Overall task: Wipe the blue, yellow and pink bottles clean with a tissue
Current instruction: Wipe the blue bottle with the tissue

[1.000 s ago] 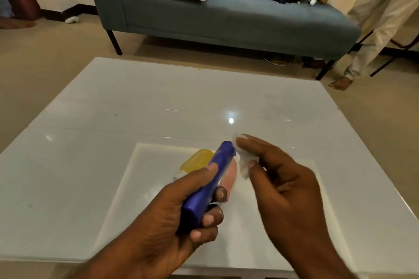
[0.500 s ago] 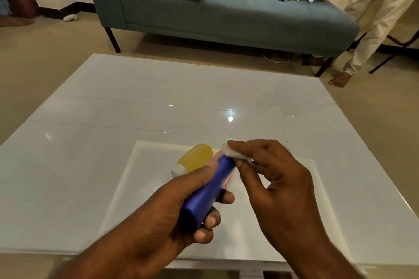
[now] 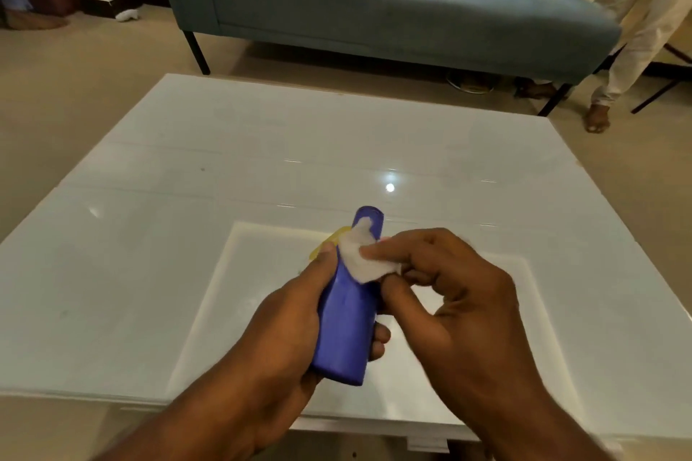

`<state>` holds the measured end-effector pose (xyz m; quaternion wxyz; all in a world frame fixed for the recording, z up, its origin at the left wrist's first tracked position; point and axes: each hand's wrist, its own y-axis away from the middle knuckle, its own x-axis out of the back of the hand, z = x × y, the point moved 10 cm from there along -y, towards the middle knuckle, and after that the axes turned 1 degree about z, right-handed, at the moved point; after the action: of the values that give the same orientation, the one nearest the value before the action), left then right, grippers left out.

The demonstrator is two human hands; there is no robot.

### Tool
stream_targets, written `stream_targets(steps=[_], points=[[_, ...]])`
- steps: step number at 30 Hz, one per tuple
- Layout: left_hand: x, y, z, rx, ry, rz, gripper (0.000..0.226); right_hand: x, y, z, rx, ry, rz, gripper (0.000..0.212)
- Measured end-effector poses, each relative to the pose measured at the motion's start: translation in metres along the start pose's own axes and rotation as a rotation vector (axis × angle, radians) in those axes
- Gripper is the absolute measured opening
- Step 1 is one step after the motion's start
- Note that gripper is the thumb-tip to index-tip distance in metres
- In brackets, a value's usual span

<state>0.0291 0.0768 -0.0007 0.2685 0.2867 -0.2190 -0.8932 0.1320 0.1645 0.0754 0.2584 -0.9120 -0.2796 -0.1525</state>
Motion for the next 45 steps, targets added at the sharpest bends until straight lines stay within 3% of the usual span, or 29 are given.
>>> stream_targets(steps=[4,10,16,22,25,28,30,35,37,39,45], points=[[0.020,-0.004,0.000,-0.009,0.052,0.104,0.050,-0.030,0.015,-0.037,0.230,0.046,-0.218,0.014],[0.000,0.000,-0.003,-0.016,-0.037,-0.019,0.044,0.014,-0.008,-0.008,0.080,0.059,0.052,0.028],[0.019,-0.005,-0.002,0.046,0.209,0.055,0.051,-0.037,0.029,-0.039,0.271,0.106,-0.259,0.022],[-0.009,0.007,-0.016,0.050,-0.008,-0.111,0.040,0.019,-0.008,0.003,0.015,0.063,0.054,0.027],[-0.002,0.003,-0.006,-0.021,0.066,-0.049,0.034,0.002,0.002,-0.009,0.076,0.041,-0.042,0.024],[0.013,-0.005,0.000,-0.002,0.183,0.001,0.045,-0.031,0.023,-0.024,0.144,-0.020,-0.239,0.014],[0.017,-0.006,-0.001,0.008,0.199,0.018,0.047,-0.036,0.025,-0.028,0.164,-0.006,-0.275,0.010],[-0.001,0.001,-0.013,0.044,0.103,-0.100,0.042,0.006,0.000,0.001,0.005,-0.035,0.039,0.015],[-0.008,0.002,-0.013,0.043,0.077,-0.126,0.039,0.013,-0.002,0.002,0.008,0.011,0.093,0.021],[-0.003,0.001,-0.009,0.010,0.091,-0.087,0.034,0.005,0.003,-0.003,0.036,0.009,0.044,0.022],[0.017,-0.002,-0.001,0.073,0.280,0.056,0.044,-0.045,0.031,-0.037,0.217,0.017,-0.342,0.010]])
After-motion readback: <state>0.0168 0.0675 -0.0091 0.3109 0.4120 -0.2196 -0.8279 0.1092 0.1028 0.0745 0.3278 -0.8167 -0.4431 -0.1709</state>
